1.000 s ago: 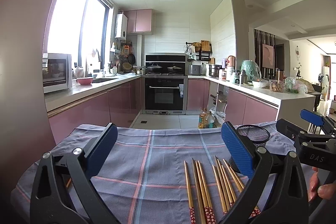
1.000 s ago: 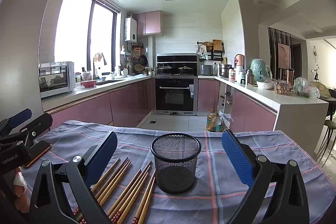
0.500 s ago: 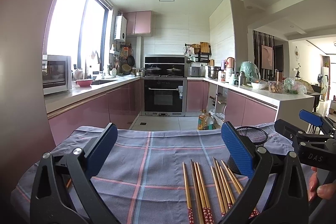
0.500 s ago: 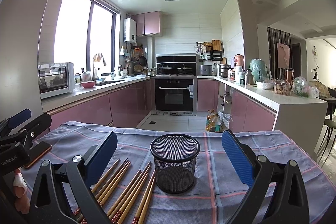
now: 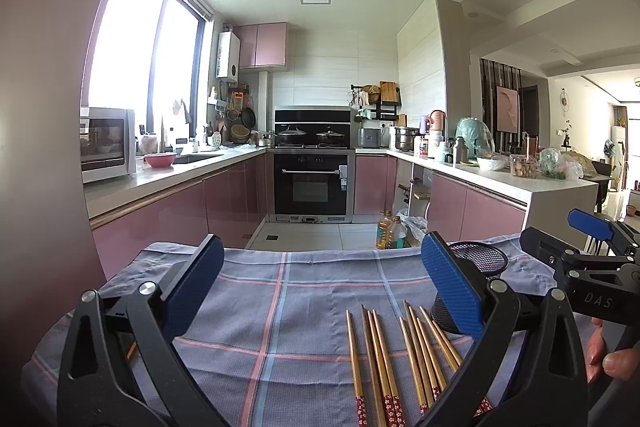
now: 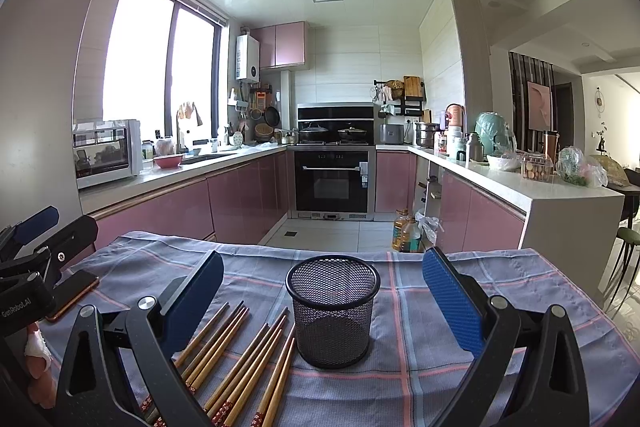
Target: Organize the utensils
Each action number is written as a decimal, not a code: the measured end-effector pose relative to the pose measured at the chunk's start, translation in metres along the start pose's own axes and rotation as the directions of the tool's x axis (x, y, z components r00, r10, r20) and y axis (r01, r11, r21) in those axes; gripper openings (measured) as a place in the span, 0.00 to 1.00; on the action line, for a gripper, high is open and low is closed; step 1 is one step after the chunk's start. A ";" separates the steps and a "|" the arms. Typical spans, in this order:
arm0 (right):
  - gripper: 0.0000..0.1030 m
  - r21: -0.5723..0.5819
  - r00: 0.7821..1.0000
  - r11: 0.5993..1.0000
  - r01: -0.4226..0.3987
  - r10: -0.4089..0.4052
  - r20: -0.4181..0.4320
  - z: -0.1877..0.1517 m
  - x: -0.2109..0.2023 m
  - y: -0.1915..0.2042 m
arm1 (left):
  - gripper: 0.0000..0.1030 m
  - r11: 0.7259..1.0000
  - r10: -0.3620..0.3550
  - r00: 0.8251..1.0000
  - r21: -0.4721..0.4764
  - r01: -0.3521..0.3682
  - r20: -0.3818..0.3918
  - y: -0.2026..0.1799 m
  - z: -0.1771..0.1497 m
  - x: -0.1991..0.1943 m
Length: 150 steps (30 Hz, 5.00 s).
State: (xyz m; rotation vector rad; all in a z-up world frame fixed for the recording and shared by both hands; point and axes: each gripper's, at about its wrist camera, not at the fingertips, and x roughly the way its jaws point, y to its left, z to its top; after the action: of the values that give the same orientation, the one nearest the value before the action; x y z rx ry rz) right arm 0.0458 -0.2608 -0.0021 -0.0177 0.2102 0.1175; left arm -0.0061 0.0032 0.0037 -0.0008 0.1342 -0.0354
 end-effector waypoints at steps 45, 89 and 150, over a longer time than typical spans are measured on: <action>0.94 0.003 1.000 1.000 0.005 -0.005 -0.005 -0.004 0.001 -0.001 | 0.94 1.000 -0.002 1.000 0.001 0.002 0.000 0.001 -0.001 -0.001; 0.94 0.017 0.999 1.000 -0.013 0.014 -0.041 -0.008 0.008 -0.008 | 0.95 1.000 0.004 0.999 0.010 -0.003 -0.036 -0.007 -0.011 0.004; 0.05 0.089 0.737 0.966 -0.242 0.243 -0.630 -0.079 0.107 0.014 | 0.08 0.964 -0.217 0.686 -0.039 0.264 -0.694 -0.034 -0.095 0.156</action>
State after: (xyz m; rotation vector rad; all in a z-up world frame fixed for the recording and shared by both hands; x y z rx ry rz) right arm 0.1315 -0.2369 -0.1023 -0.0286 0.9052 0.3767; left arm 0.1348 -0.0357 -0.1111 0.0608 0.9016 -0.3100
